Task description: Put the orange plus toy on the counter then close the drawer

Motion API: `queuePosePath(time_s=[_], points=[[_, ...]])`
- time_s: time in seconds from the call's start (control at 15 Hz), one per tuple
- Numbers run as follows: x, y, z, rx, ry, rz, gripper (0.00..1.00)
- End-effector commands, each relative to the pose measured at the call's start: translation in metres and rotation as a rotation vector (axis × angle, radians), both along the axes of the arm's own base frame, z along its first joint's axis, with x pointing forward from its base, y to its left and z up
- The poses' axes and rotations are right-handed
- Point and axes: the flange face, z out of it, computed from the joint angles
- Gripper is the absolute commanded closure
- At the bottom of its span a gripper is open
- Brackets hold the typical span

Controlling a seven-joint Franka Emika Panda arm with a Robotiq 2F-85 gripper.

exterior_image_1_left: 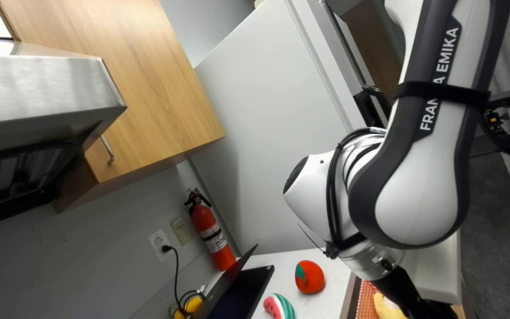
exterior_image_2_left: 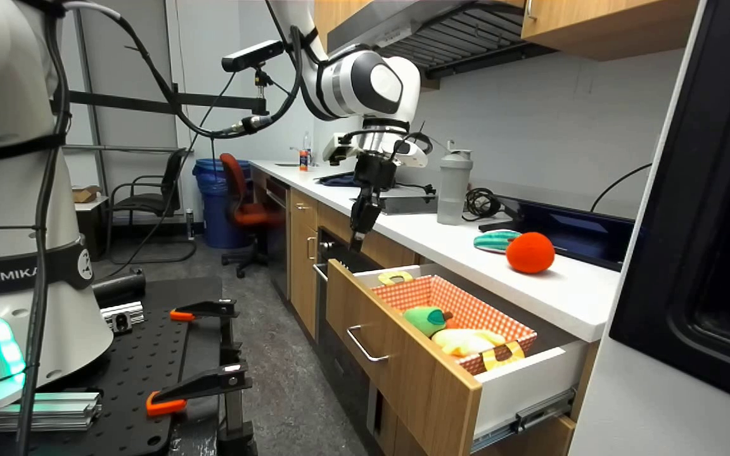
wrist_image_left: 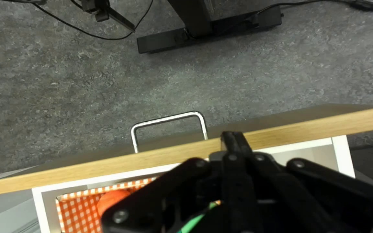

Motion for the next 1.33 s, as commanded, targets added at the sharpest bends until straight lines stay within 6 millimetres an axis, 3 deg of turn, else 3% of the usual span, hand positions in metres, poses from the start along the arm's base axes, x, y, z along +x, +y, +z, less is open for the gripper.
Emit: queuePosePath(time_s=[0.0,0.47,0.53,0.87,1.27], points=[[-0.009,-0.007,-0.008,0.035,-0.006,-0.027,1.00],[-0.015,-0.009,-0.016,0.057,-0.004,-0.038,1.00],[-0.012,-0.013,-0.027,0.068,0.001,-0.045,1.00],[-0.004,-0.033,-0.047,0.090,0.008,-0.033,1.00],[-0.003,-0.037,-0.067,0.095,0.019,-0.027,1.00]])
